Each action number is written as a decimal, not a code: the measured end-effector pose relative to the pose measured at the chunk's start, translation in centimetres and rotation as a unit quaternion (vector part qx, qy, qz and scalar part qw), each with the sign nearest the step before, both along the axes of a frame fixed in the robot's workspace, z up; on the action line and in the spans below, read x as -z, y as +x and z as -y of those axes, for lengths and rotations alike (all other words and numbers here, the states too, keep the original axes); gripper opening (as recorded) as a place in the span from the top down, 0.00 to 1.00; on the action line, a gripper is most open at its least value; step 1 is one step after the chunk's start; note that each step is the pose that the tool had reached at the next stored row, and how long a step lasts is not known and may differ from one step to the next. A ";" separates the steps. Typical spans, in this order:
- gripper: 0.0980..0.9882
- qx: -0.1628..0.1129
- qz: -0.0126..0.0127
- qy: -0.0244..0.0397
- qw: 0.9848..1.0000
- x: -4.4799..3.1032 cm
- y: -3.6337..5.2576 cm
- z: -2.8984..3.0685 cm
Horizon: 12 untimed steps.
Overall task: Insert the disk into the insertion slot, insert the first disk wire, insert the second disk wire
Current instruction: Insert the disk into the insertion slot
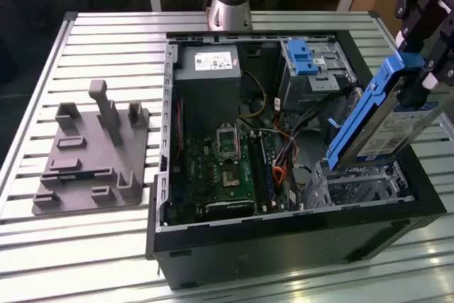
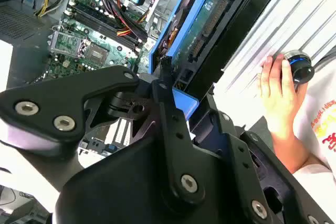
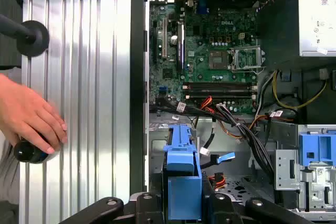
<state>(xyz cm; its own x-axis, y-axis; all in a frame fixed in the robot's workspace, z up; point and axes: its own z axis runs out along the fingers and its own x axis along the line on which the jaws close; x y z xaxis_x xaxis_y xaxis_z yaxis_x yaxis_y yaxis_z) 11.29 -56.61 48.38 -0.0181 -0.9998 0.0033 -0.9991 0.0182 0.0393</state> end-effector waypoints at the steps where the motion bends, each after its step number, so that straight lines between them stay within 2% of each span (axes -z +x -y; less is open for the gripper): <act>1: 0.70 0.000 0.000 0.000 1.000 0.00 0.00 0.00; 9: 0.70 0.000 0.000 0.000 1.000 0.00 0.00 0.00; 12: 0.70 0.000 0.001 0.000 1.000 0.01 0.00 0.00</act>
